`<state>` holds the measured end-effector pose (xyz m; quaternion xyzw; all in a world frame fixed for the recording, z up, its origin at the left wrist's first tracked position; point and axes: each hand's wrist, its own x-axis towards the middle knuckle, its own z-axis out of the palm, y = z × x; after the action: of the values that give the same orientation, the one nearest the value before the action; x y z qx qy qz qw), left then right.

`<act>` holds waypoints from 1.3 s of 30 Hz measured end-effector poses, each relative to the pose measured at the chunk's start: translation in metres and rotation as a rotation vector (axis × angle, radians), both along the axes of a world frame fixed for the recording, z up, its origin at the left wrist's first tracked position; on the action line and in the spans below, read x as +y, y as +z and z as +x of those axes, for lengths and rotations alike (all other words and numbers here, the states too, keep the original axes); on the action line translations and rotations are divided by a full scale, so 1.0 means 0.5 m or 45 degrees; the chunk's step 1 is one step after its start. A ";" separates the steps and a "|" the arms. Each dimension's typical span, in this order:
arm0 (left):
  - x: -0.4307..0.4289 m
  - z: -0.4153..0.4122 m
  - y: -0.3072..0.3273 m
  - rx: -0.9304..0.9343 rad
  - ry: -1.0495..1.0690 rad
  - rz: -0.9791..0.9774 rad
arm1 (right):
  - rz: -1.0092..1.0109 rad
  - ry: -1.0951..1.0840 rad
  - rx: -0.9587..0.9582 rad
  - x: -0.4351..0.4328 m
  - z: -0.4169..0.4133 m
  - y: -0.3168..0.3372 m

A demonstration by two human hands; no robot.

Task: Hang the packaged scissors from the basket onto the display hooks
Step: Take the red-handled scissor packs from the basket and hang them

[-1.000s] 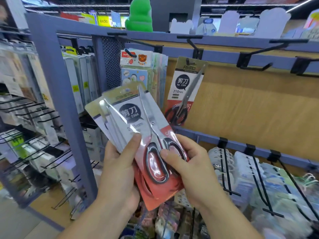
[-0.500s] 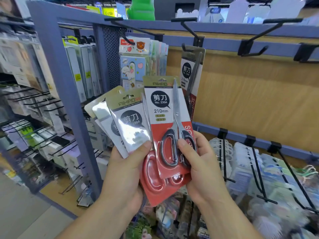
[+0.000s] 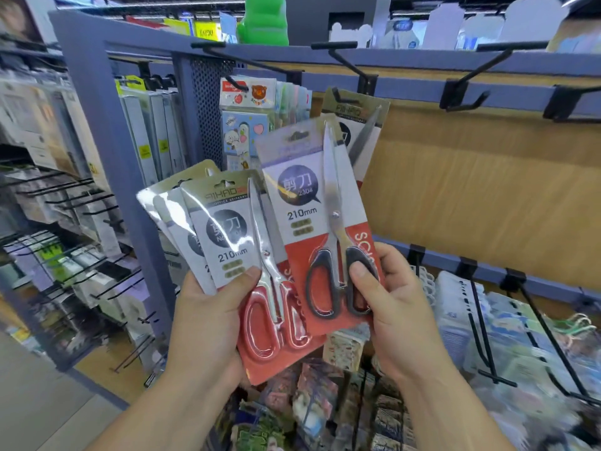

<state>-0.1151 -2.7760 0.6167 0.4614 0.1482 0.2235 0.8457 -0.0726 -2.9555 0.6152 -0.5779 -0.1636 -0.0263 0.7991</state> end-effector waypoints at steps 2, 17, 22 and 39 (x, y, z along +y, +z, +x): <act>0.007 0.002 0.001 -0.006 0.015 0.018 | -0.011 -0.049 -0.091 -0.005 0.005 0.009; 0.039 0.018 0.006 -0.105 0.022 0.104 | 0.008 -0.267 -0.265 0.023 0.038 0.019; 0.041 0.020 0.008 -0.130 0.018 0.100 | -0.124 -0.354 -0.246 0.035 0.070 0.003; 0.041 0.017 0.012 -0.131 -0.035 0.092 | -0.652 -0.515 0.032 0.047 0.243 0.029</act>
<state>-0.1068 -2.7555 0.6227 0.4814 0.0901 0.2405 0.8380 0.0490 -2.9320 0.6298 -0.7812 -0.0370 -0.1352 0.6084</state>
